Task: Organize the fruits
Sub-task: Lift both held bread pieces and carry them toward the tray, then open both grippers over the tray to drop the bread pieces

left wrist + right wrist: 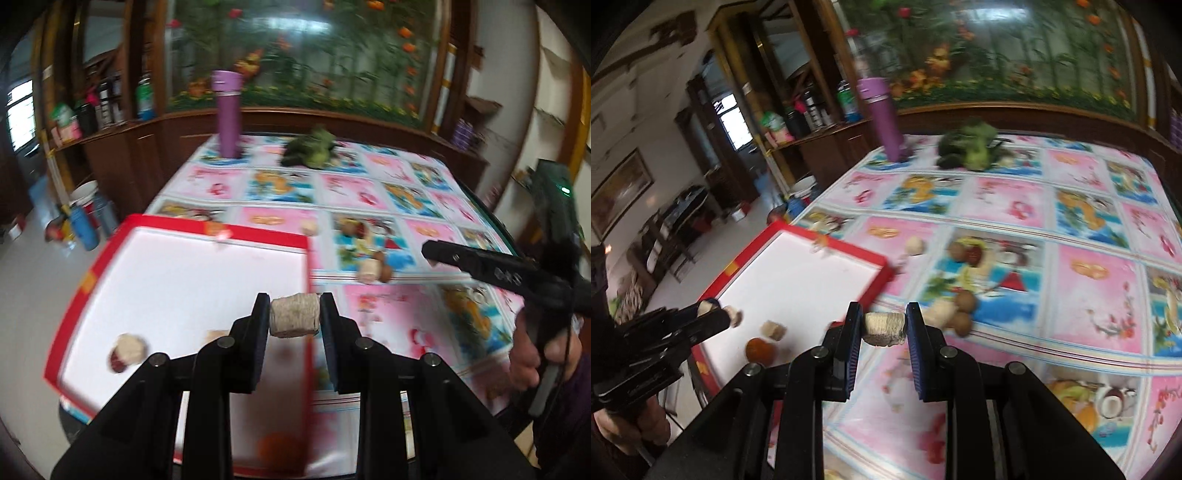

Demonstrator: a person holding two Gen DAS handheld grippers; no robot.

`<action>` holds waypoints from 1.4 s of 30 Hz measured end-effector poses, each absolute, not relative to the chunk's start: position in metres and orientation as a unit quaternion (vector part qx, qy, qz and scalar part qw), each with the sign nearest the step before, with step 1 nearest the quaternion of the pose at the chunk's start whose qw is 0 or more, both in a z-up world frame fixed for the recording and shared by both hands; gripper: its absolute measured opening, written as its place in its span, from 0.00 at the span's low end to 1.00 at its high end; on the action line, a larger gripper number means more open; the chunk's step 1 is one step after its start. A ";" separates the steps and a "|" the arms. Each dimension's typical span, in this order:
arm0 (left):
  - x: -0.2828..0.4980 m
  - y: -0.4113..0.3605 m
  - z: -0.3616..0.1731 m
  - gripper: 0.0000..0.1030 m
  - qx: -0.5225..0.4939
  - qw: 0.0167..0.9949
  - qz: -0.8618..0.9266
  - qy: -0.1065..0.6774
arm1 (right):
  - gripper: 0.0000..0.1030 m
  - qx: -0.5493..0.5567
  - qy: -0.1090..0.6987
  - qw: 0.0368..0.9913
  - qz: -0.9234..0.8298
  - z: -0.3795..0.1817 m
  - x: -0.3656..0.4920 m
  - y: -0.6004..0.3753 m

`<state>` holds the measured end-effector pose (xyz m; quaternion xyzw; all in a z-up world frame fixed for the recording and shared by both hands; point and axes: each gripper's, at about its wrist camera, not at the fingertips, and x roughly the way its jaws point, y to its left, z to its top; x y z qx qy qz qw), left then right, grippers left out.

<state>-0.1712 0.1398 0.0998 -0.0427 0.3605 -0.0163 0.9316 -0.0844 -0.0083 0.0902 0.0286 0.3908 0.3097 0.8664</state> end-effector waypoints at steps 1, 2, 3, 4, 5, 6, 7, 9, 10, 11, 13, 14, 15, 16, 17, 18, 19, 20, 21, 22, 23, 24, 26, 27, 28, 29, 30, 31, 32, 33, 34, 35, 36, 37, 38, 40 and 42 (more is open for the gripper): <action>-0.173 0.149 0.098 0.28 -0.048 0.932 -0.008 0.360 | 0.22 0.021 0.392 0.863 0.318 0.090 -0.087 0.002; -0.175 0.157 0.096 0.28 -0.052 0.931 0.000 0.360 | 0.22 0.013 0.393 0.860 0.325 0.089 -0.089 0.012; -0.177 0.164 0.094 0.28 -0.056 0.931 0.005 0.361 | 0.22 0.005 0.394 0.857 0.332 0.088 -0.091 0.023; -0.179 0.172 0.091 0.28 -0.061 0.930 0.011 0.363 | 0.22 -0.001 0.394 0.855 0.336 0.087 -0.094 0.031; -0.181 0.178 0.090 0.28 -0.064 0.929 0.015 0.363 | 0.22 -0.005 0.395 0.854 0.339 0.086 -0.096 0.038; -0.182 0.185 0.086 0.28 -0.069 0.928 0.021 0.366 | 0.22 -0.007 0.399 0.850 0.345 0.085 -0.096 0.049; -0.184 0.191 0.084 0.28 -0.072 0.927 0.026 0.367 | 0.22 -0.009 0.402 0.846 0.350 0.083 -0.097 0.057; -0.188 0.203 0.078 0.28 -0.079 0.925 0.035 0.370 | 0.22 -0.016 0.408 0.839 0.359 0.080 -0.098 0.071; -0.188 0.208 0.075 0.28 -0.083 0.923 0.038 0.373 | 0.22 -0.021 0.410 0.837 0.362 0.077 -0.099 0.079; -0.190 0.212 0.073 0.28 -0.086 0.922 0.040 0.374 | 0.22 -0.026 0.411 0.835 0.364 0.075 -0.100 0.087; -0.192 0.221 0.069 0.28 -0.094 0.920 0.047 0.377 | 0.22 -0.031 0.417 0.830 0.369 0.070 -0.100 0.098; -0.192 0.225 0.067 0.28 -0.098 0.920 0.049 0.377 | 0.22 -0.032 0.420 0.828 0.370 0.069 -0.101 0.102; -0.192 0.229 0.065 0.28 -0.100 0.919 0.052 0.377 | 0.22 -0.036 0.423 0.825 0.372 0.066 -0.100 0.108; -0.192 0.231 0.063 0.28 -0.098 0.919 0.056 0.379 | 0.22 -0.039 0.426 0.824 0.372 0.064 -0.099 0.113; -0.192 0.232 0.062 0.28 -0.095 0.918 0.057 0.381 | 0.22 -0.042 0.428 0.823 0.371 0.062 -0.098 0.117; -0.192 0.233 0.060 0.28 -0.095 0.917 0.056 0.383 | 0.22 -0.043 0.430 0.822 0.370 0.060 -0.097 0.120; -0.191 0.233 0.058 0.28 -0.096 0.916 0.052 0.385 | 0.22 -0.046 0.432 0.822 0.370 0.059 -0.095 0.124; -0.192 0.233 0.058 0.28 -0.096 0.916 0.050 0.387 | 0.22 -0.049 0.432 0.822 0.369 0.058 -0.093 0.126; -0.190 0.233 0.056 0.28 -0.094 0.915 0.049 0.389 | 0.22 -0.054 0.432 0.822 0.367 0.057 -0.091 0.130; -0.189 0.233 0.055 0.28 -0.091 0.915 0.050 0.390 | 0.22 -0.056 0.434 0.821 0.366 0.056 -0.088 0.134; -0.187 0.234 0.055 0.28 -0.090 0.915 0.050 0.391 | 0.22 -0.054 0.438 0.819 0.367 0.054 -0.085 0.137; -0.185 0.235 0.056 0.28 -0.088 0.915 0.050 0.391 | 0.22 -0.052 0.441 0.817 0.368 0.054 -0.083 0.140; -0.176 0.239 0.059 0.28 -0.076 0.916 0.058 0.390 | 0.22 -0.053 0.445 0.816 0.365 0.052 -0.076 0.147; -0.171 0.241 0.060 0.28 -0.070 0.916 0.065 0.390 | 0.22 -0.056 0.446 0.816 0.363 0.052 -0.073 0.151; -0.164 0.245 0.060 0.28 -0.068 0.914 0.073 0.394 | 0.22 -0.059 0.448 0.815 0.361 0.052 -0.069 0.155; -0.158 0.249 0.061 0.28 -0.068 0.912 0.077 0.397 | 0.22 -0.063 0.453 0.814 0.358 0.050 -0.064 0.159; -0.152 0.253 0.060 0.28 -0.068 0.910 0.081 0.401 | 0.22 -0.061 0.459 0.813 0.353 0.049 -0.059 0.163; -0.143 0.259 0.060 0.28 -0.067 0.907 0.089 0.407 | 0.22 -0.057 0.464 0.811 0.351 0.048 -0.054 0.165; -0.137 0.263 0.058 0.28 -0.068 0.903 0.096 0.412 | 0.22 -0.055 0.472 0.807 0.351 0.046 -0.048 0.169; -0.129 0.269 0.056 0.28 -0.074 0.898 0.102 0.422 | 0.22 -0.056 0.480 0.803 0.349 0.043 -0.043 0.172; -0.120 0.275 0.053 0.28 -0.081 0.892 0.104 0.432 | 0.22 -0.060 0.485 0.801 0.346 0.041 -0.041 0.175; -0.115 0.280 0.049 0.28 -0.088 0.887 0.105 0.440 | 0.22 -0.062 0.489 0.800 0.343 0.039 -0.038 0.178; -0.110 0.283 0.046 0.28 -0.095 0.882 0.108 0.449 | 0.22 -0.065 0.494 0.796 0.343 0.036 -0.035 0.182; -0.107 0.286 0.043 0.28 -0.102 0.877 0.109 0.457 | 0.22 -0.067 0.499 0.793 0.343 0.034 -0.033 0.184; -0.104 0.288 0.040 0.28 -0.109 0.872 0.109 0.465 | 0.22 -0.066 0.501 0.793 0.342 0.033 -0.031 0.185; -0.101 0.290 0.035 0.28 -0.118 0.865 0.111 0.475 | 0.26 -0.063 0.502 0.794 0.337 0.033 -0.031 0.185; -0.101 0.287 0.033 0.29 -0.114 0.864 0.117 0.477 | 0.36 -0.062 0.509 0.787 0.342 0.034 -0.032 0.183</action>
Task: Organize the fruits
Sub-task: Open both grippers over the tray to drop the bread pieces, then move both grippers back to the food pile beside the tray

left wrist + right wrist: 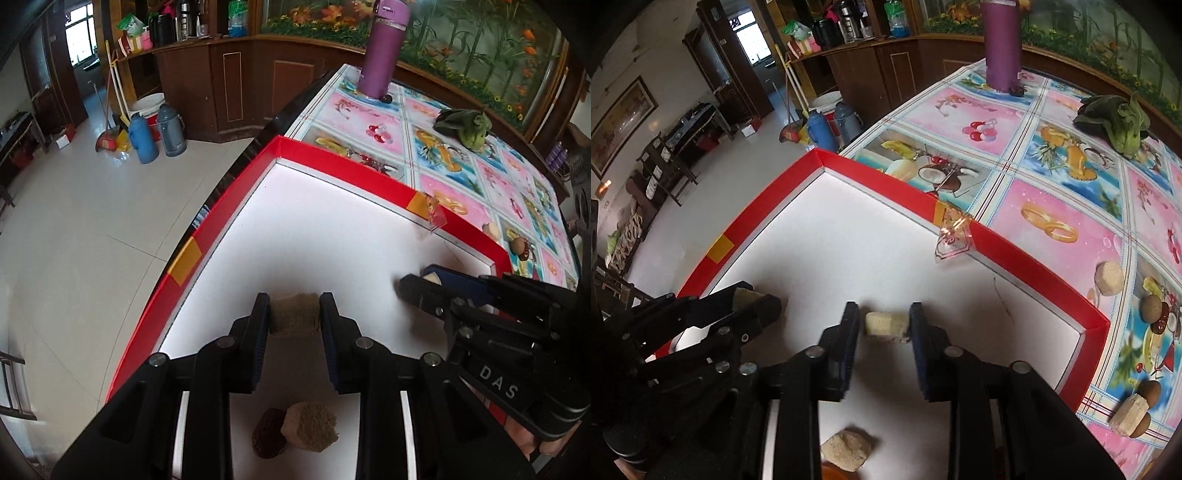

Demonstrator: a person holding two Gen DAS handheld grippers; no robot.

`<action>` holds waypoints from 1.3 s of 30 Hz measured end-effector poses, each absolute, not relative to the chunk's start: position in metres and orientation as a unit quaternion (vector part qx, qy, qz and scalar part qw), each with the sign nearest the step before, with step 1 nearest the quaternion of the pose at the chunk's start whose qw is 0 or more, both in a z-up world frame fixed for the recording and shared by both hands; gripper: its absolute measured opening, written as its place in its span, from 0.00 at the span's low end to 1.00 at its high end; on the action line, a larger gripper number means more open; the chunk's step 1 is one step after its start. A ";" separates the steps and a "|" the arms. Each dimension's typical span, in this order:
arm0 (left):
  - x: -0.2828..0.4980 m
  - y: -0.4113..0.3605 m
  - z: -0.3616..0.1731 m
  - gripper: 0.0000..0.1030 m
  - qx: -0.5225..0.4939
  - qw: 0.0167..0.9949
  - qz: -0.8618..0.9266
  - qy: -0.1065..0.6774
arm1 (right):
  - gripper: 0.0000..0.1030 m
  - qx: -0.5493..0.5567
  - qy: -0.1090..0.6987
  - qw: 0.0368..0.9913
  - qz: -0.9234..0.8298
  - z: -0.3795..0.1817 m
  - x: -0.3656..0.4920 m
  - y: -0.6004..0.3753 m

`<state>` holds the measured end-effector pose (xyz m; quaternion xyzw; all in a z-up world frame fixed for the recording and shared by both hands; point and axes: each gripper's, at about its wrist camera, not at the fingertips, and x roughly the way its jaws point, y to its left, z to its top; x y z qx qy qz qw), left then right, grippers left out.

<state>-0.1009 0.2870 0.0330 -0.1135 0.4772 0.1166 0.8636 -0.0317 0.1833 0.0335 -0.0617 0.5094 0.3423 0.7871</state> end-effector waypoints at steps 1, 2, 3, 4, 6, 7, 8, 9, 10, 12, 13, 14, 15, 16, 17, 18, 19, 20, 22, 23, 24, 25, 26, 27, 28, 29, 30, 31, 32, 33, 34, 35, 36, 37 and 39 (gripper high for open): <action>-0.101 0.285 0.032 0.29 -0.111 0.862 0.119 0.480 | 0.41 -0.057 0.508 0.787 0.345 0.036 -0.033 0.181; -0.102 0.284 0.032 0.29 -0.106 0.863 0.121 0.479 | 0.42 -0.050 0.502 0.790 0.348 0.039 -0.034 0.177; -0.102 0.282 0.031 0.30 -0.103 0.862 0.122 0.481 | 0.45 -0.044 0.494 0.794 0.352 0.044 -0.036 0.172; -0.102 0.282 0.032 0.32 -0.102 0.861 0.123 0.482 | 0.48 -0.038 0.486 0.797 0.357 0.049 -0.038 0.168; -0.105 0.280 0.034 0.41 -0.099 0.862 0.128 0.481 | 0.49 -0.024 0.470 0.803 0.365 0.060 -0.042 0.154; -0.108 0.278 0.037 0.44 -0.094 0.864 0.134 0.477 | 0.49 -0.020 0.461 0.808 0.367 0.066 -0.044 0.146; -0.111 0.276 0.041 0.49 -0.090 0.866 0.138 0.472 | 0.49 -0.019 0.454 0.811 0.369 0.070 -0.045 0.141; -0.115 0.274 0.045 0.52 -0.087 0.870 0.139 0.465 | 0.49 -0.018 0.442 0.816 0.371 0.077 -0.049 0.126; -0.122 0.270 0.052 0.53 -0.082 0.876 0.140 0.453 | 0.49 -0.016 0.435 0.820 0.370 0.081 -0.051 0.115; -0.131 0.260 0.065 0.62 -0.072 0.886 0.137 0.437 | 0.51 -0.008 0.422 0.830 0.364 0.087 -0.055 0.085; -0.137 0.254 0.071 0.64 -0.067 0.892 0.131 0.428 | 0.53 -0.006 0.418 0.835 0.358 0.089 -0.056 0.069; -0.140 0.249 0.075 0.66 -0.063 0.895 0.126 0.422 | 0.54 -0.004 0.415 0.841 0.348 0.090 -0.057 0.054; -0.147 0.240 0.081 0.66 -0.054 0.900 0.120 0.415 | 0.54 -0.002 0.413 0.846 0.336 0.089 -0.057 0.036; -0.153 0.231 0.085 0.66 -0.044 0.905 0.111 0.409 | 0.55 0.000 0.413 0.851 0.326 0.087 -0.057 0.022; -0.156 0.226 0.087 0.66 -0.038 0.907 0.105 0.406 | 0.56 0.001 0.416 0.853 0.315 0.085 -0.057 0.007; -0.161 0.216 0.089 0.66 -0.032 0.910 0.091 0.402 | 0.56 0.001 0.423 0.854 0.303 0.081 -0.058 -0.007; -0.164 0.205 0.090 0.66 -0.030 0.912 0.073 0.403 | 0.56 0.003 0.428 0.855 0.292 0.077 -0.058 -0.020; -0.164 0.196 0.090 0.66 -0.030 0.911 0.056 0.407 | 0.56 0.005 0.431 0.857 0.283 0.073 -0.058 -0.030; -0.168 0.175 0.087 0.66 -0.025 0.910 0.028 0.412 | 0.56 0.002 0.444 0.856 0.264 0.061 -0.061 -0.051; -0.168 0.167 0.085 0.66 -0.023 0.909 0.018 0.415 | 0.56 0.001 0.448 0.856 0.259 0.058 -0.064 -0.057; -0.169 0.152 0.081 0.66 -0.020 0.907 -0.003 0.421 | 0.56 0.000 0.452 0.856 0.252 0.053 -0.065 -0.063; -0.170 0.144 0.079 0.66 -0.018 0.905 -0.015 0.424 | 0.56 0.002 0.459 0.853 0.249 0.047 -0.064 -0.068; -0.170 0.133 0.077 0.66 -0.016 0.903 -0.032 0.429 | 0.56 0.005 0.463 0.851 0.248 0.044 -0.061 -0.070; -0.170 0.120 0.075 0.66 -0.012 0.900 -0.048 0.433 | 0.56 0.005 0.465 0.850 0.249 0.041 -0.059 -0.070; -0.169 0.109 0.074 0.66 -0.008 0.898 -0.062 0.436 | 0.56 -0.002 0.466 0.849 0.248 0.038 -0.055 -0.068; -0.168 0.099 0.073 0.66 -0.005 0.897 -0.072 0.436 | 0.56 -0.009 0.465 0.851 0.243 0.037 -0.052 -0.067; -0.166 0.092 0.072 0.66 -0.003 0.896 -0.080 0.437 | 0.55 -0.014 0.462 0.852 0.244 0.035 -0.049 -0.063; -0.163 0.085 0.070 0.66 -0.002 0.893 -0.086 0.441 | 0.54 -0.019 0.463 0.850 0.251 0.033 -0.046 -0.060; -0.162 0.080 0.068 0.66 -0.001 0.891 -0.090 0.445 | 0.52 -0.023 0.466 0.846 0.257 0.030 -0.044 -0.057; -0.159 0.073 0.063 0.66 0.000 0.886 -0.097 0.453 | 0.48 -0.026 0.469 0.844 0.260 0.027 -0.042 -0.054; -0.157 0.068 0.058 0.66 -0.002 0.883 -0.101 0.459 | 0.47 -0.027 0.472 0.841 0.263 0.025 -0.043 -0.053; -0.159 0.066 0.055 0.66 -0.003 0.881 -0.104 0.461 | 0.47 -0.026 0.475 0.838 0.268 0.023 -0.040 -0.049; -0.158 0.064 0.050 0.66 -0.006 0.877 -0.107 0.468 | 0.46 -0.027 0.476 0.837 0.267 0.021 -0.038 -0.047; -0.157 0.064 0.046 0.66 -0.008 0.874 -0.108 0.473 | 0.43 -0.030 0.476 0.839 0.264 0.019 -0.037 -0.044; -0.152 0.063 0.038 0.66 -0.014 0.870 -0.111 0.480 | 0.42 -0.040 0.474 0.840 0.261 0.018 -0.035 -0.039</action>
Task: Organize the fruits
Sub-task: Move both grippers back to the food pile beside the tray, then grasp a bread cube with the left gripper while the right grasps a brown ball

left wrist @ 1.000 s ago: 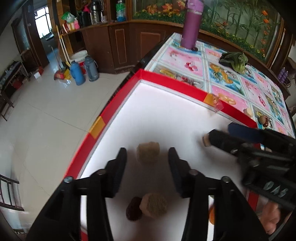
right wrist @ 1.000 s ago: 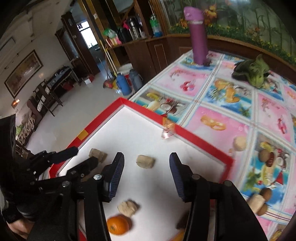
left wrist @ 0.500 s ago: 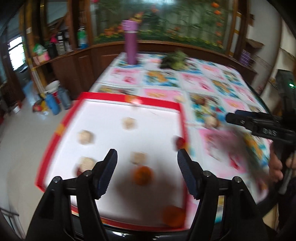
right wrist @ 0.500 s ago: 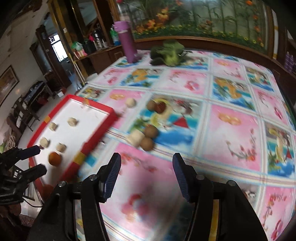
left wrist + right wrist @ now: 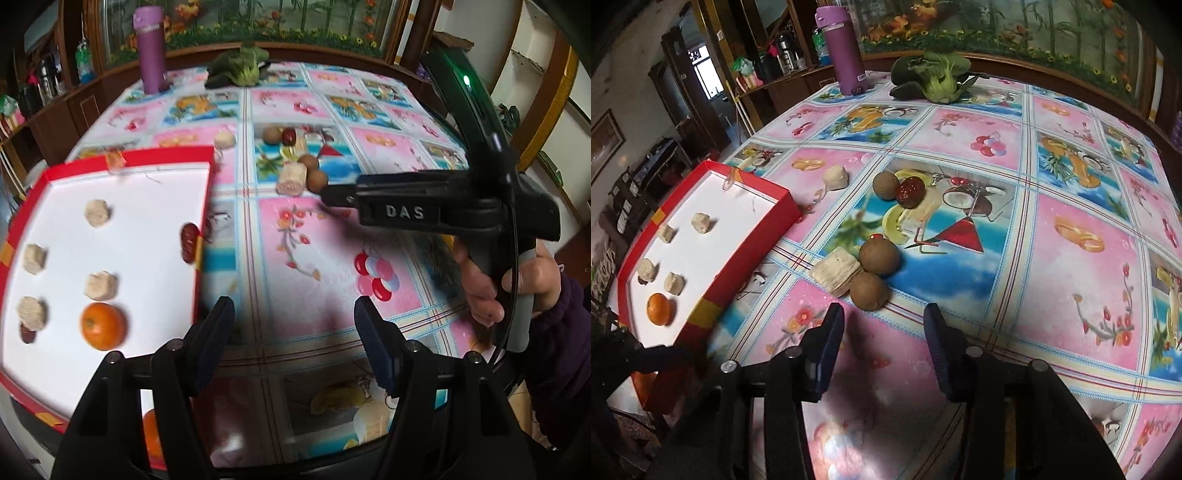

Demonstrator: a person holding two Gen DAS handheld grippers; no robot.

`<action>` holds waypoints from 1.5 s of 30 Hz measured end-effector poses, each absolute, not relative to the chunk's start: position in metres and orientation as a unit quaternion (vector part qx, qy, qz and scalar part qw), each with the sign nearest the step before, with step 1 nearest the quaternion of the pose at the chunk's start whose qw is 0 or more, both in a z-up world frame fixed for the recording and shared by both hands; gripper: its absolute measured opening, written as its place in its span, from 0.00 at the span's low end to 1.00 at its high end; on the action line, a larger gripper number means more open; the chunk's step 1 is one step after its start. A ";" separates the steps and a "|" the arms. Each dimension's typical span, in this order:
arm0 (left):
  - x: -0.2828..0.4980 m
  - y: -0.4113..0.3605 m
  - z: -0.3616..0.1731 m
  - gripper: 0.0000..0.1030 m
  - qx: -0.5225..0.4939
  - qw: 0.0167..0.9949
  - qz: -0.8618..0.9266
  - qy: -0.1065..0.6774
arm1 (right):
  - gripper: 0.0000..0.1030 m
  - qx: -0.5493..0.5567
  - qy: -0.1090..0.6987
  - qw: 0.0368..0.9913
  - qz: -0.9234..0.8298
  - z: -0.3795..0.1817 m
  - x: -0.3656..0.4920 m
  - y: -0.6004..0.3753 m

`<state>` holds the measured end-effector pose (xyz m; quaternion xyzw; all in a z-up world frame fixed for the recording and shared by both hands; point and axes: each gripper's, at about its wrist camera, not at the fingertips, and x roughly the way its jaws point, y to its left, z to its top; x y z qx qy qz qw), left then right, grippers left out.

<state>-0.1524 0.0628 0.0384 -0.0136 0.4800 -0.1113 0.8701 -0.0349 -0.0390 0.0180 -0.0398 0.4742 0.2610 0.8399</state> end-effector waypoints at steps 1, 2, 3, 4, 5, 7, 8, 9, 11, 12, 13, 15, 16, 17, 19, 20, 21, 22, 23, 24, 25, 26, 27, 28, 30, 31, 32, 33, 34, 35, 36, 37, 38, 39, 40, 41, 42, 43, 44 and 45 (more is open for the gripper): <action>-0.148 0.063 0.036 0.66 -0.012 0.870 -0.105 0.481 | 0.42 -0.041 0.474 0.839 0.264 0.018 -0.035 -0.038; -0.148 0.063 0.035 0.66 -0.011 0.871 -0.101 0.481 | 0.42 -0.041 0.473 0.839 0.267 0.018 -0.034 -0.036; -0.143 0.063 0.034 0.66 -0.009 0.872 -0.098 0.479 | 0.42 -0.043 0.472 0.840 0.266 0.018 -0.033 -0.034; -0.139 0.062 0.034 0.66 -0.008 0.872 -0.098 0.479 | 0.42 -0.046 0.469 0.841 0.264 0.018 -0.033 -0.032; -0.135 0.062 0.033 0.66 -0.006 0.872 -0.096 0.481 | 0.42 -0.050 0.467 0.843 0.263 0.018 -0.032 -0.031; -0.129 0.060 0.035 0.66 0.001 0.873 -0.095 0.479 | 0.36 -0.053 0.461 0.845 0.267 0.017 -0.031 -0.028; -0.127 0.060 0.035 0.66 0.004 0.873 -0.094 0.478 | 0.31 -0.055 0.458 0.846 0.268 0.017 -0.031 -0.028; -0.124 0.059 0.035 0.66 0.006 0.873 -0.092 0.479 | 0.22 -0.060 0.455 0.848 0.266 0.017 -0.031 -0.029; -0.116 0.058 0.036 0.66 0.009 0.873 -0.091 0.480 | 0.19 -0.051 0.456 0.847 0.267 0.016 -0.027 -0.035; -0.113 0.058 0.036 0.66 0.009 0.872 -0.091 0.480 | 0.19 -0.037 0.460 0.845 0.270 0.016 -0.024 -0.041; -0.108 0.058 0.036 0.66 0.009 0.872 -0.091 0.481 | 0.19 -0.024 0.465 0.843 0.270 0.016 -0.021 -0.047; -0.097 0.055 0.036 0.66 0.014 0.871 -0.089 0.482 | 0.19 0.002 0.477 0.840 0.258 0.017 -0.015 -0.062; -0.092 0.054 0.036 0.66 0.016 0.871 -0.086 0.482 | 0.19 0.012 0.482 0.840 0.251 0.017 -0.012 -0.066; -0.085 0.052 0.036 0.66 0.018 0.871 -0.084 0.484 | 0.19 0.026 0.489 0.838 0.241 0.017 -0.008 -0.075; -0.075 0.047 0.037 0.66 0.015 0.871 -0.085 0.483 | 0.19 0.042 0.496 0.836 0.230 0.017 -0.003 -0.085; -0.070 0.044 0.037 0.66 0.014 0.872 -0.086 0.481 | 0.19 0.050 0.499 0.834 0.229 0.017 -0.002 -0.088; -0.065 0.041 0.037 0.66 0.015 0.873 -0.083 0.480 | 0.19 0.054 0.501 0.833 0.228 0.017 -0.002 -0.089; -0.060 0.038 0.036 0.66 0.018 0.874 -0.078 0.479 | 0.19 0.054 0.502 0.833 0.227 0.017 -0.003 -0.088; -0.057 0.037 0.036 0.66 0.018 0.875 -0.075 0.479 | 0.19 0.051 0.502 0.833 0.226 0.017 -0.004 -0.088; -0.052 0.034 0.034 0.66 0.017 0.876 -0.072 0.477 | 0.19 0.050 0.502 0.833 0.225 0.017 -0.004 -0.088; -0.046 0.033 0.032 0.66 0.017 0.875 -0.067 0.478 | 0.19 0.051 0.502 0.833 0.225 0.017 -0.004 -0.088; -0.043 0.032 0.029 0.66 0.018 0.874 -0.059 0.482 | 0.19 0.053 0.503 0.833 0.225 0.017 -0.004 -0.089; -0.041 0.032 0.027 0.62 0.015 0.873 -0.054 0.484 | 0.19 0.053 0.503 0.833 0.225 0.017 -0.004 -0.089; -0.039 0.031 0.026 0.59 0.009 0.875 -0.052 0.482 | 0.19 0.053 0.504 0.833 0.225 0.017 -0.003 -0.088; -0.035 0.031 0.023 0.53 0.002 0.875 -0.047 0.481 | 0.19 0.054 0.504 0.832 0.224 0.017 -0.004 -0.088; -0.033 0.031 0.022 0.50 0.000 0.876 -0.044 0.481 | 0.19 0.055 0.504 0.832 0.224 0.017 -0.003 -0.089; -0.032 0.030 0.021 0.43 -0.002 0.875 -0.042 0.482 | 0.19 0.055 0.504 0.832 0.224 0.017 -0.003 -0.089; -0.030 0.031 0.019 0.38 -0.004 0.875 -0.041 0.483 | 0.19 0.054 0.504 0.832 0.225 0.017 -0.003 -0.089; -0.030 0.032 0.018 0.38 -0.008 0.874 -0.039 0.484 | 0.19 0.055 0.504 0.832 0.224 0.017 -0.003 -0.089; -0.029 0.033 0.017 0.38 -0.012 0.875 -0.039 0.483 | 0.19 0.056 0.504 0.832 0.224 0.017 -0.003 -0.089; -0.028 0.033 0.016 0.36 -0.014 0.875 -0.039 0.482 | 0.19 0.055 0.504 0.832 0.224 0.017 -0.003 -0.089; -0.028 0.033 0.016 0.34 -0.016 0.876 -0.039 0.480 | 0.19 0.055 0.504 0.832 0.224 0.017 -0.003 -0.088; -0.028 0.033 0.016 0.31 -0.017 0.876 -0.040 0.479 | 0.19 0.056 0.504 0.832 0.225 0.017 -0.003 -0.088; -0.027 0.033 0.016 0.31 -0.018 0.877 -0.040 0.478 | 0.19 0.056 0.504 0.832 0.225 0.017 -0.003 -0.088; -0.027 0.032 0.016 0.31 -0.018 0.878 -0.040 0.477 | 0.19 0.057 0.504 0.832 0.225 0.017 -0.003 -0.088; -0.026 0.032 0.016 0.31 -0.017 0.878 -0.040 0.476 | 0.19 0.057 0.504 0.832 0.225 0.017 -0.003 -0.088; -0.026 0.032 0.016 0.31 -0.017 0.879 -0.040 0.474 | 0.19 0.058 0.505 0.831 0.227 0.017 -0.003 -0.088; -0.027 0.031 0.016 0.31 -0.018 0.880 -0.039 0.473 | 0.19 0.060 0.505 0.830 0.228 0.017 -0.003 -0.089; -0.027 0.032 0.016 0.31 -0.020 0.881 -0.039 0.472 | 0.19 0.062 0.505 0.829 0.231 0.017 -0.003 -0.088; -0.028 0.032 0.016 0.30 -0.022 0.881 -0.041 0.470 | 0.19 0.063 0.503 0.830 0.234 0.018 -0.003 -0.088</action>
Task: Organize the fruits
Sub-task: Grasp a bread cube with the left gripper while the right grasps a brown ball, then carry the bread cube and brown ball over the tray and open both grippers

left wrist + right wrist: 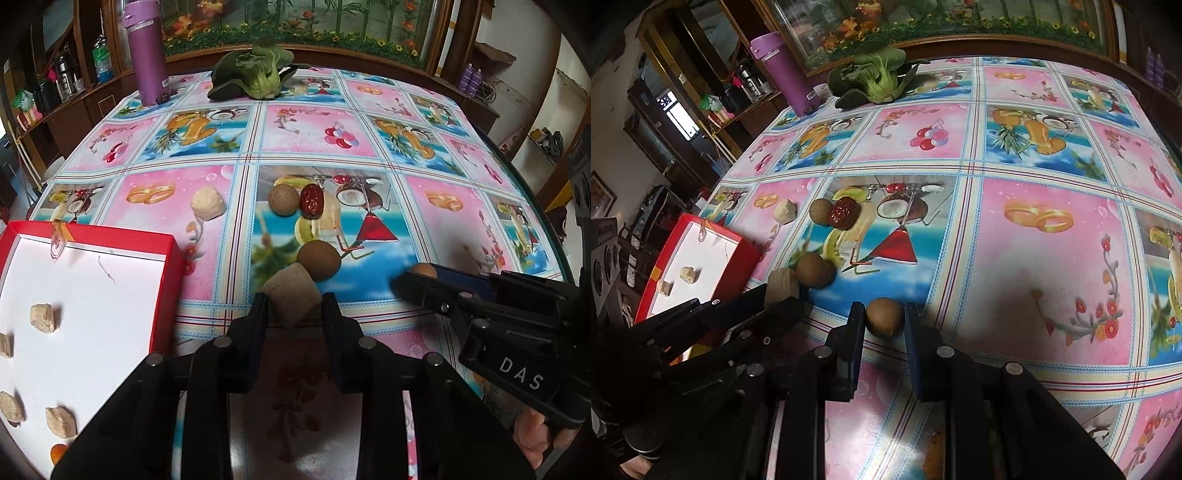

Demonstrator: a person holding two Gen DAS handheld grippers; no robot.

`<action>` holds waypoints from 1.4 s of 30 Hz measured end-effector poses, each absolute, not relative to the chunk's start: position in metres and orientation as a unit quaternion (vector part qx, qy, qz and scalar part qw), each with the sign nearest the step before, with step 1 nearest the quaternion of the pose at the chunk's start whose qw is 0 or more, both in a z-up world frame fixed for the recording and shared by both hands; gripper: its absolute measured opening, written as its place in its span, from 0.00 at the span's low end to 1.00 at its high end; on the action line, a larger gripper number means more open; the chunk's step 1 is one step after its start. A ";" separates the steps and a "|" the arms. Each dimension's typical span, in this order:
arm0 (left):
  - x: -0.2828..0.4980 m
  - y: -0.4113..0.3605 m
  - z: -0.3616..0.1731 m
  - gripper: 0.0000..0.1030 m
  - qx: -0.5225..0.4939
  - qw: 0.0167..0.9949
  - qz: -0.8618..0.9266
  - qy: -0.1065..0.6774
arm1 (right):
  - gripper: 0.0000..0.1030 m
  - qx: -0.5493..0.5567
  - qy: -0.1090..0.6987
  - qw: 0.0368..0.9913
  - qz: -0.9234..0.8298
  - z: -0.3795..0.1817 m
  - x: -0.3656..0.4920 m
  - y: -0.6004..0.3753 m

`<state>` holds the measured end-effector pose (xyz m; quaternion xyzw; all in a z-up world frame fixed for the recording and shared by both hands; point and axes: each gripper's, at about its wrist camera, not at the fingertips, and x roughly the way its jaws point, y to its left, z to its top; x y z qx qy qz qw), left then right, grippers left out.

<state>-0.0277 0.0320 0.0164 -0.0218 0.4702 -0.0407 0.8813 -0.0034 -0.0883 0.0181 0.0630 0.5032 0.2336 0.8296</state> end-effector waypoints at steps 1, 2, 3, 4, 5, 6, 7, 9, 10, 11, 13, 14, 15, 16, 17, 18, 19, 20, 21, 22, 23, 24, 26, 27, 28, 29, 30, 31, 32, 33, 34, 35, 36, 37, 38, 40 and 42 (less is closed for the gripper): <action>-0.029 0.032 0.017 0.30 -0.023 0.882 -0.042 0.468 | 0.19 0.063 0.500 0.831 0.235 0.020 -0.004 -0.087; -0.031 0.032 0.019 0.30 -0.023 0.883 -0.042 0.467 | 0.19 0.063 0.493 0.835 0.238 0.023 -0.006 -0.087; -0.033 0.032 0.021 0.30 -0.023 0.885 -0.042 0.463 | 0.19 0.064 0.486 0.838 0.241 0.026 -0.007 -0.087; -0.037 0.033 0.024 0.30 -0.024 0.887 -0.044 0.459 | 0.19 0.065 0.480 0.841 0.242 0.028 -0.009 -0.087; -0.040 0.033 0.026 0.30 -0.024 0.889 -0.044 0.455 | 0.19 0.066 0.473 0.844 0.243 0.031 -0.010 -0.087; -0.045 0.034 0.031 0.30 -0.024 0.892 -0.044 0.450 | 0.19 0.067 0.464 0.848 0.245 0.034 -0.011 -0.088; -0.050 0.034 0.035 0.30 -0.026 0.893 -0.046 0.447 | 0.19 0.069 0.455 0.853 0.246 0.037 -0.013 -0.089; -0.067 0.037 0.045 0.30 -0.033 0.899 -0.051 0.434 | 0.19 0.073 0.441 0.859 0.248 0.041 -0.015 -0.089; -0.074 0.038 0.050 0.30 -0.032 0.901 -0.050 0.429 | 0.19 0.075 0.436 0.861 0.249 0.043 -0.016 -0.089; -0.083 0.038 0.055 0.30 -0.030 0.904 -0.051 0.424 | 0.19 0.077 0.429 0.865 0.250 0.046 -0.017 -0.090; -0.106 0.041 0.064 0.30 -0.030 0.911 -0.055 0.409 | 0.19 0.080 0.419 0.869 0.251 0.049 -0.019 -0.090; -0.115 0.043 0.067 0.30 -0.031 0.913 -0.054 0.404 | 0.19 0.082 0.412 0.872 0.250 0.051 -0.020 -0.091; -0.124 0.046 0.070 0.30 -0.032 0.915 -0.053 0.399 | 0.19 0.084 0.407 0.875 0.250 0.052 -0.021 -0.091; -0.131 0.049 0.072 0.30 -0.033 0.916 -0.051 0.397 | 0.19 0.084 0.404 0.876 0.249 0.052 -0.022 -0.091; -0.139 0.052 0.072 0.30 -0.033 0.917 -0.046 0.395 | 0.19 0.084 0.401 0.878 0.247 0.052 -0.023 -0.091; -0.145 0.055 0.072 0.30 -0.033 0.918 -0.042 0.393 | 0.19 0.082 0.399 0.880 0.243 0.052 -0.023 -0.090; -0.151 0.058 0.072 0.30 -0.033 0.918 -0.038 0.392 | 0.19 0.080 0.398 0.882 0.241 0.051 -0.023 -0.090; -0.159 0.064 0.072 0.30 -0.036 0.919 -0.034 0.391 | 0.19 0.078 0.398 0.883 0.237 0.050 -0.023 -0.089; -0.164 0.069 0.072 0.30 -0.037 0.919 -0.030 0.392 | 0.19 0.076 0.398 0.884 0.234 0.049 -0.023 -0.089; -0.171 0.075 0.072 0.30 -0.040 0.919 -0.024 0.391 | 0.19 0.074 0.397 0.885 0.231 0.048 -0.022 -0.089; -0.176 0.081 0.073 0.30 -0.041 0.920 -0.018 0.390 | 0.19 0.074 0.397 0.886 0.229 0.047 -0.022 -0.089; -0.181 0.087 0.074 0.30 -0.042 0.921 -0.012 0.388 | 0.19 0.074 0.398 0.886 0.226 0.046 -0.021 -0.088; -0.192 0.100 0.076 0.30 -0.041 0.923 0.002 0.384 | 0.19 0.072 0.398 0.887 0.224 0.044 -0.021 -0.088; -0.197 0.108 0.078 0.30 -0.040 0.924 0.011 0.381 | 0.19 0.072 0.399 0.886 0.226 0.044 -0.022 -0.087; -0.201 0.114 0.079 0.30 -0.039 0.924 0.019 0.379 | 0.19 0.073 0.400 0.885 0.227 0.044 -0.023 -0.087; -0.208 0.122 0.081 0.30 -0.038 0.925 0.031 0.376 | 0.19 0.072 0.401 0.884 0.229 0.045 -0.024 -0.083; -0.213 0.134 0.082 0.30 -0.039 0.926 0.047 0.373 | 0.19 0.070 0.402 0.883 0.234 0.046 -0.026 -0.079; -0.218 0.145 0.083 0.30 -0.041 0.926 0.063 0.371 | 0.19 0.068 0.401 0.881 0.240 0.048 -0.029 -0.074; -0.221 0.155 0.083 0.30 -0.045 0.925 0.076 0.369 | 0.19 0.068 0.399 0.880 0.248 0.050 -0.033 -0.069; -0.224 0.165 0.082 0.30 -0.048 0.924 0.089 0.368 | 0.19 0.070 0.399 0.877 0.259 0.053 -0.036 -0.062; -0.225 0.174 0.080 0.30 -0.051 0.923 0.099 0.368 | 0.19 0.075 0.399 0.874 0.268 0.054 -0.038 -0.057; -0.226 0.180 0.079 0.30 -0.054 0.922 0.105 0.369 | 0.19 0.082 0.400 0.868 0.282 0.056 -0.041 -0.049; -0.227 0.190 0.077 0.30 -0.059 0.921 0.114 0.368 | 0.19 0.089 0.404 0.860 0.299 0.058 -0.045 -0.038; -0.228 0.196 0.076 0.30 -0.062 0.920 0.120 0.367 | 0.19 0.089 0.406 0.855 0.311 0.059 -0.047 -0.027; -0.230 0.200 0.075 0.30 -0.064 0.920 0.124 0.366 | 0.19 0.087 0.407 0.850 0.321 0.060 -0.050 -0.017; -0.229 0.210 0.075 0.30 -0.073 0.919 0.129 0.364 | 0.19 0.077 0.413 0.839 0.345 0.062 -0.053 0.010; -0.225 0.214 0.076 0.30 -0.070 0.920 0.122 0.367 | 0.19 0.062 0.421 0.829 0.363 0.063 -0.056 0.039</action>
